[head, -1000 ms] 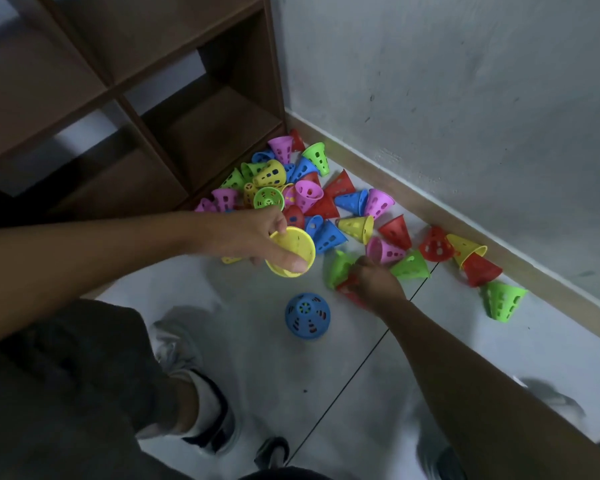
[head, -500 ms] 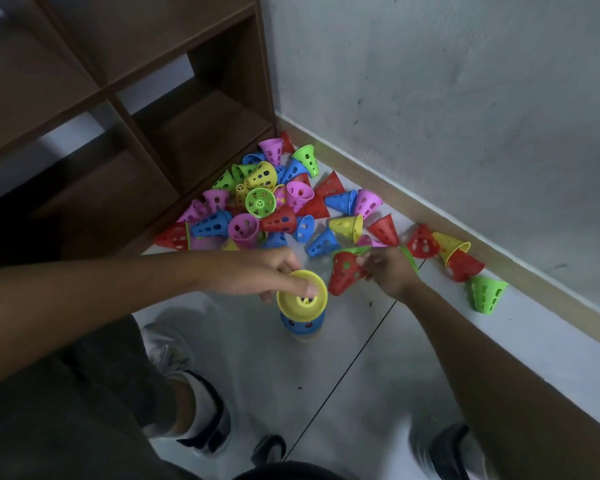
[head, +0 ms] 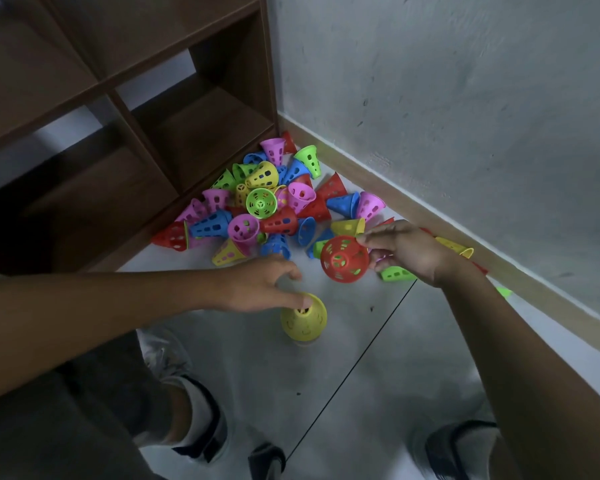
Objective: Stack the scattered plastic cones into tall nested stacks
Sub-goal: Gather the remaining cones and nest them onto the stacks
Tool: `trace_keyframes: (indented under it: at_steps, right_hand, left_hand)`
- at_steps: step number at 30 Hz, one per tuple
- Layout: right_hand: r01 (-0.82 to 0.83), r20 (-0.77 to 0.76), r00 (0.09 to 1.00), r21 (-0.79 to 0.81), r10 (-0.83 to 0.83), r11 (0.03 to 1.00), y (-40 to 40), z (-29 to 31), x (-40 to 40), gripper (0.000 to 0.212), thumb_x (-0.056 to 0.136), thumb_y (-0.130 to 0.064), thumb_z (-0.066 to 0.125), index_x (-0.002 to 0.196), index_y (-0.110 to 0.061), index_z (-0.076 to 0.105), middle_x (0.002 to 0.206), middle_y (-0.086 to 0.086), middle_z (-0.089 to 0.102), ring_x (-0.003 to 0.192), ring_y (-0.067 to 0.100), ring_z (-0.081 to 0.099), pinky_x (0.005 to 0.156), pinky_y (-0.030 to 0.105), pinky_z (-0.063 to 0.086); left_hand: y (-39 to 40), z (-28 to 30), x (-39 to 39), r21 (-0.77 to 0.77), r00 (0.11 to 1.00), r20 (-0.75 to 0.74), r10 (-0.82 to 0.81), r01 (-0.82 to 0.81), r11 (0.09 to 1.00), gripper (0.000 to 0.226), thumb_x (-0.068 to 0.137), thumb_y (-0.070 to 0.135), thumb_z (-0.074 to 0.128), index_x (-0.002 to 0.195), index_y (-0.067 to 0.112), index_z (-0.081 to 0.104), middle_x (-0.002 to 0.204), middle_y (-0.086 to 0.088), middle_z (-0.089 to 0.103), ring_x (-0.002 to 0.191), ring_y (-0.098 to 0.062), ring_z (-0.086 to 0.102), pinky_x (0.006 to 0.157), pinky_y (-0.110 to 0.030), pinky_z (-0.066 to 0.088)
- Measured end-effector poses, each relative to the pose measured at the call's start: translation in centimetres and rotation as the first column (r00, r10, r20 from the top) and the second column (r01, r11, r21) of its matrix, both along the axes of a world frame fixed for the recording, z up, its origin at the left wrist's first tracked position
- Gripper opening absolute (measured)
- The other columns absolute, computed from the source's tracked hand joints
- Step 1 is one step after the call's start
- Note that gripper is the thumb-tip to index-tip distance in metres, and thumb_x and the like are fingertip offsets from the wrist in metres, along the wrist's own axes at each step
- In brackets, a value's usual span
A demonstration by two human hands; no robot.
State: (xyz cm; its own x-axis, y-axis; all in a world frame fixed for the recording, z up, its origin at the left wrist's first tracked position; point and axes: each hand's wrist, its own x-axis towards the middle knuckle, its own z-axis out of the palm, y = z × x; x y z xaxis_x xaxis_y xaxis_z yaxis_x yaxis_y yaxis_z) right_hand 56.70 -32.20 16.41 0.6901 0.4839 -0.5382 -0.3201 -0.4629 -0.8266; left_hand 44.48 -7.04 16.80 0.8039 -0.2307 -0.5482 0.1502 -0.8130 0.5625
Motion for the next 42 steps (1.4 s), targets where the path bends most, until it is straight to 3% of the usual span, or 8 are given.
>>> trace_keyframes:
  at_steps: [4, 7, 15, 20, 27, 38, 40, 42]
  right_hand:
    - [0.030, -0.038, 0.999, 0.079, -0.027, 0.996, 1.2, 0.7, -0.4, 0.013, 0.094, -0.010, 0.064, 0.083, -0.008, 0.071, 0.062, 0.012, 0.066, 0.061, 0.025, 0.064, 0.070, 0.033, 0.057]
    - [0.028, -0.095, 0.995, 0.169, -0.012, 0.985, 2.1, 1.7, -0.7, 0.009, 0.094, -0.009, 0.062, 0.093, -0.005, 0.070, 0.062, 0.008, 0.070, 0.056, 0.019, 0.066, 0.064, 0.027, 0.059]
    - [-0.047, -0.077, 0.995, 0.209, 0.065, 0.977, 3.3, 3.0, -0.7, 0.021, 0.093, -0.019, 0.062, 0.102, -0.002, 0.070, 0.068, 0.004, 0.072, 0.062, 0.015, 0.067, 0.072, 0.027, 0.059]
    - [-0.047, 0.047, 0.998, 0.093, 0.042, 0.995, 1.8, 2.3, 0.1, 0.021, 0.097, -0.011, 0.060, 0.114, -0.002, 0.068, 0.083, 0.000, 0.070, 0.069, 0.011, 0.062, 0.076, 0.024, 0.057]
    - [0.117, -0.174, 0.982, 0.284, -0.069, 0.952, 1.1, 2.2, 1.0, 0.024, 0.097, -0.005, 0.055, 0.119, -0.013, 0.054, 0.063, 0.004, 0.067, 0.057, 0.014, 0.064, 0.064, 0.024, 0.059]
    - [-0.113, -0.316, 0.908, 0.453, 0.277, 0.885, 1.5, 0.6, 0.1, 0.045, 0.094, -0.009, 0.054, 0.136, 0.008, 0.050, 0.104, 0.019, 0.063, 0.075, 0.018, 0.064, 0.071, 0.026, 0.057]
    - [-0.170, -0.318, 0.882, 0.474, 0.348, 0.864, 1.7, 0.4, -0.2, 0.035, 0.094, -0.008, 0.055, 0.125, 0.008, 0.055, 0.097, 0.015, 0.066, 0.074, 0.017, 0.065, 0.072, 0.027, 0.057]
    - [-0.239, -0.318, 0.847, 0.488, 0.426, 0.839, 2.0, 0.4, -0.6, 0.018, 0.095, -0.008, 0.056, 0.109, 0.000, 0.063, 0.090, 0.010, 0.069, 0.073, 0.017, 0.066, 0.073, 0.027, 0.057]
  left_hand:
    - [-1.2, 1.5, 0.0, -0.095, 0.961, 0.244, 0.127, -0.107, 0.990, 0.098, 0.078, 0.063, 0.070, 0.155, 0.028, 0.022, 0.150, 0.016, 0.021, 0.133, -0.004, 0.033, 0.106, -0.026, 0.034]
    - [-1.9, 2.2, 0.4, -0.195, 0.906, 0.387, 0.172, -0.102, 0.976, 0.092, 0.079, 0.063, 0.070, 0.154, 0.040, 0.023, 0.156, 0.020, 0.013, 0.146, -0.003, 0.015, 0.116, -0.034, 0.029]
    - [-1.8, 2.9, 0.2, -0.181, 0.778, 0.594, 0.204, -0.118, 0.976, 0.059, 0.084, 0.057, 0.064, 0.134, 0.028, 0.054, 0.137, 0.013, 0.047, 0.130, -0.009, 0.040, 0.108, -0.033, 0.039]
    - [-1.6, 2.7, -0.9, -0.263, 0.800, 0.554, 0.229, -0.093, 0.960, 0.049, 0.083, 0.054, 0.064, 0.113, 0.016, 0.065, 0.112, 0.002, 0.056, 0.112, -0.017, 0.054, 0.093, -0.040, 0.049]
    - [-1.7, 0.9, -3.0, -0.264, 0.897, 0.434, 0.087, 0.034, 0.964, 0.053, 0.082, 0.058, 0.065, 0.116, 0.018, 0.065, 0.109, 0.007, 0.054, 0.110, -0.010, 0.055, 0.091, -0.032, 0.049]
    - [-0.9, -2.8, -3.3, -0.058, 0.931, 0.352, -0.101, 0.129, 0.990, 0.060, 0.078, 0.052, 0.076, 0.132, 0.033, 0.055, 0.126, 0.014, 0.053, 0.119, -0.007, 0.039, 0.105, -0.018, 0.031]
    - [-0.5, -3.4, -3.4, -0.039, 0.930, 0.350, -0.114, 0.136, 0.990, 0.069, 0.077, 0.054, 0.077, 0.137, 0.030, 0.052, 0.134, 0.010, 0.051, 0.124, -0.009, 0.038, 0.105, -0.013, 0.026]
    - [0.3, -4.0, -3.2, -0.001, 0.935, 0.329, -0.134, 0.143, 0.990, 0.081, 0.075, 0.064, 0.070, 0.143, 0.029, 0.045, 0.142, 0.005, 0.046, 0.130, -0.014, 0.038, 0.111, -0.026, 0.030]
